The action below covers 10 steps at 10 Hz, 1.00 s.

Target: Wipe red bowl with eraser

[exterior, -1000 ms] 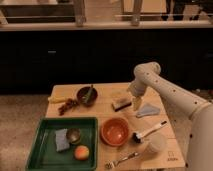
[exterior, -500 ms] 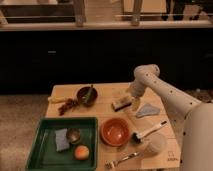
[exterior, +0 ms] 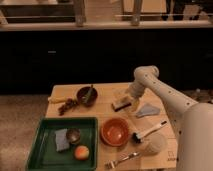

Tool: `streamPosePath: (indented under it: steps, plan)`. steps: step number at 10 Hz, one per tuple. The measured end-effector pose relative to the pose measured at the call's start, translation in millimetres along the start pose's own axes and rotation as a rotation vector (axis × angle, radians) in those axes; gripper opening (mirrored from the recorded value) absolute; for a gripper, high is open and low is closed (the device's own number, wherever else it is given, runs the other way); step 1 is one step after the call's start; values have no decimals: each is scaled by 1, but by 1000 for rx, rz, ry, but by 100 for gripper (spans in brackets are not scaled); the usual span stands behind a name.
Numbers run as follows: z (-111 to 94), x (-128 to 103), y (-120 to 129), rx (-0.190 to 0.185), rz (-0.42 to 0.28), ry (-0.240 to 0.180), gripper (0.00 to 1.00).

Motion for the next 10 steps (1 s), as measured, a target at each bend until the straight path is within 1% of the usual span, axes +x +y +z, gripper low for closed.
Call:
streamPosePath:
  steps: [4, 6, 7, 8, 9, 10]
  plan:
    - [7, 2, -1, -8, 7, -14, 79]
    - [9, 3, -1, -10, 11, -20, 65]
    - [10, 4, -2, -8, 13, -23, 53]
    - [11, 4, -2, -8, 15, -25, 45]
    - [12, 5, -1, -13, 16, -27, 39]
    - [13, 5, -2, -14, 18, -29, 30]
